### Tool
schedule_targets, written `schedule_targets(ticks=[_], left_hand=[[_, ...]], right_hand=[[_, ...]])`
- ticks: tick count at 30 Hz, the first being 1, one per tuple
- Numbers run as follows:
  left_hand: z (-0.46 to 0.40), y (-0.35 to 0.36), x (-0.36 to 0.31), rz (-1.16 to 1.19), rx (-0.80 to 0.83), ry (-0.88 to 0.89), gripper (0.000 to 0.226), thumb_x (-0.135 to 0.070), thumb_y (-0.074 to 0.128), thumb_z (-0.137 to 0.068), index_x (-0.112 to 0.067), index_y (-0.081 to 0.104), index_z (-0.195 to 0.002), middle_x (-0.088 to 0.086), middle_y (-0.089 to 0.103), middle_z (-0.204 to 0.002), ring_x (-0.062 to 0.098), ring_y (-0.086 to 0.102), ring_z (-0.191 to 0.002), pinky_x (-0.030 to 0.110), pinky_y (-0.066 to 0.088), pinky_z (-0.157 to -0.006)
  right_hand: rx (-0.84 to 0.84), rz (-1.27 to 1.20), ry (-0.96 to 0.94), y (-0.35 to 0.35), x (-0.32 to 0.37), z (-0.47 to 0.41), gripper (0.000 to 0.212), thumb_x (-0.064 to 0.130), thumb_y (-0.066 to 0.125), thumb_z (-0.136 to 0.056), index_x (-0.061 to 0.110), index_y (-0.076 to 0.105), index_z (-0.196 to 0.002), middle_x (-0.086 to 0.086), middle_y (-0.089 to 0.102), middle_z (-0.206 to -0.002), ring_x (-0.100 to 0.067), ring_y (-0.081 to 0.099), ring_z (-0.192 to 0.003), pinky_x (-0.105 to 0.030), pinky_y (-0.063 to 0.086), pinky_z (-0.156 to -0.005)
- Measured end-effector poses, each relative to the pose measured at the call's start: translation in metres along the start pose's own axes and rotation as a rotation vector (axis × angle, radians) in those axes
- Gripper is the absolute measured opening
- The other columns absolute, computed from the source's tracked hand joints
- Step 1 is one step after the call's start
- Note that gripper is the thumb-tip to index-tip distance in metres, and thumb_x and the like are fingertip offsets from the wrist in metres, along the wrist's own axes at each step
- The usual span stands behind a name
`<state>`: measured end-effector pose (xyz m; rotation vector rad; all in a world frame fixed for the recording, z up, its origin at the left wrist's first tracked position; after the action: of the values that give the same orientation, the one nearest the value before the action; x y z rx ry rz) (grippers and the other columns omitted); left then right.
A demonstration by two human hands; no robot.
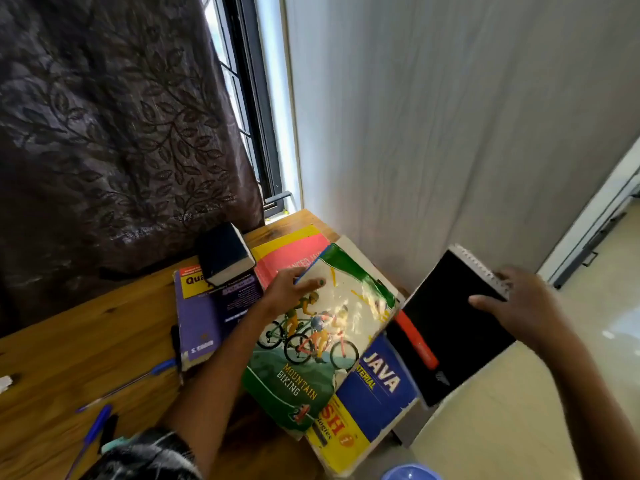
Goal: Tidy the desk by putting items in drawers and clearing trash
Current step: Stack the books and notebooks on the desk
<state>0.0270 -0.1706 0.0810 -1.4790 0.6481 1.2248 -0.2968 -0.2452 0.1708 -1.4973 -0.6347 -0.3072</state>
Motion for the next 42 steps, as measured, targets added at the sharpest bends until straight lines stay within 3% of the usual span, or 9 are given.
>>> schedule_targets(ticks=[5, 9, 12, 14, 17, 19, 24, 33, 42], left_hand=[[-0.015, 0.038, 0.004, -0.195, 0.134, -0.023, 0.019, -0.026, 0.065, -0.087, -0.007, 0.064, -0.090, 0.009, 0.062, -0.080, 0.018, 0.055, -0.069, 0.033, 0.047, -0.060], [-0.009, 0.051, 0.013, -0.185, 0.115, -0.063, 0.029, -0.024, 0.055, -0.094, -0.006, 0.060, -0.116, 0.007, 0.062, -0.105, 0.021, 0.058, -0.089, 0.025, 0.051, -0.066], [0.017, 0.040, 0.013, -0.126, -0.184, -0.107, 0.028, -0.017, 0.044, -0.097, -0.009, 0.057, -0.121, 0.000, 0.060, -0.111, 0.021, 0.057, -0.093, 0.027, 0.050, -0.070], [0.045, 0.027, 0.021, -0.062, -0.492, -0.141, 0.029, -0.011, 0.038, -0.098, -0.011, 0.057, -0.119, -0.003, 0.054, -0.111, 0.013, 0.050, -0.093, 0.024, 0.045, -0.072], [0.088, 0.010, 0.046, 0.044, -0.864, -0.113, 0.026, -0.016, 0.044, -0.096, -0.012, 0.063, -0.113, 0.014, 0.060, -0.120, 0.012, 0.056, -0.086, 0.026, 0.046, -0.071], [0.110, 0.011, 0.064, 0.091, -0.976, -0.241, 0.027, -0.015, 0.045, -0.096, -0.012, 0.060, -0.118, 0.015, 0.053, -0.129, 0.023, 0.057, -0.099, 0.036, 0.048, -0.077], [0.142, 0.046, 0.078, 0.304, -0.813, -0.587, 0.055, -0.026, 0.047, -0.096, -0.018, 0.026, -0.146, 0.014, 0.032, -0.149, 0.034, 0.042, -0.128, 0.051, 0.043, -0.099], [0.143, 0.081, 0.045, 0.426, -0.600, -0.587, 0.081, -0.021, 0.056, -0.092, -0.018, 0.001, -0.151, 0.011, 0.012, -0.157, 0.031, 0.022, -0.141, 0.043, 0.028, -0.110], [0.144, 0.095, 0.055, 0.455, -0.540, -0.592, 0.084, -0.021, 0.063, -0.086, -0.028, 0.008, -0.150, 0.011, 0.027, -0.152, 0.031, 0.037, -0.134, 0.051, 0.039, -0.105]], right_hand=[[-0.183, 0.035, -0.143, -0.062, 0.022, 0.026, 0.022, 0.018, 0.073, -0.077, 0.015, 0.058, -0.093, -0.005, 0.054, -0.074, -0.027, 0.050, -0.067, -0.030, 0.036, -0.058], [-0.075, -0.320, -0.182, -0.064, 0.036, 0.025, 0.021, 0.016, 0.075, -0.075, 0.017, 0.058, -0.088, -0.001, 0.059, -0.077, -0.019, 0.056, -0.068, -0.028, 0.044, -0.058], [0.157, -0.603, -0.062, -0.026, 0.033, 0.010, 0.031, 0.017, 0.077, -0.068, 0.008, 0.064, -0.095, -0.012, 0.069, -0.087, -0.027, 0.067, -0.075, -0.039, 0.056, -0.070], [0.283, -0.724, 0.020, 0.012, 0.031, 0.000, 0.037, 0.014, 0.076, -0.069, 0.003, 0.064, -0.102, -0.011, 0.071, -0.085, -0.020, 0.069, -0.069, -0.032, 0.057, -0.064], [0.462, -0.716, 0.115, 0.078, 0.034, -0.010, 0.036, 0.010, 0.074, -0.074, 0.001, 0.062, -0.107, -0.013, 0.070, -0.091, -0.022, 0.069, -0.075, -0.034, 0.058, -0.069], [0.512, -0.576, 0.121, 0.119, 0.031, -0.020, 0.046, 0.015, 0.076, -0.075, 0.005, 0.059, -0.116, -0.016, 0.066, -0.109, -0.028, 0.066, -0.092, -0.042, 0.055, -0.079], [0.364, 0.076, -0.028, 0.171, 0.014, -0.041, 0.068, 0.043, 0.066, -0.082, 0.020, 0.037, -0.139, -0.010, 0.038, -0.142, -0.030, 0.035, -0.130, -0.045, 0.035, -0.106], [0.357, 0.078, -0.053, 0.181, 0.004, -0.039, 0.057, 0.047, 0.049, -0.090, 0.014, 0.038, -0.136, -0.011, 0.045, -0.140, -0.028, 0.045, -0.125, -0.048, 0.041, -0.102], [0.400, 0.171, -0.086, 0.173, -0.021, -0.031, 0.056, 0.038, 0.053, -0.092, 0.012, 0.034, -0.138, -0.011, 0.041, -0.143, -0.026, 0.045, -0.125, -0.037, 0.042, -0.099]])
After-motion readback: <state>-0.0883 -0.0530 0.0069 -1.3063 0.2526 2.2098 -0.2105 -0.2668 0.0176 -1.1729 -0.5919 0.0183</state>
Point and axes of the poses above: each hand's wrist, its own z-axis away from the middle knuckle, its own y-axis out of the palm, x = y × z, the point moved 3 cm from there along -z, towards the middle knuckle
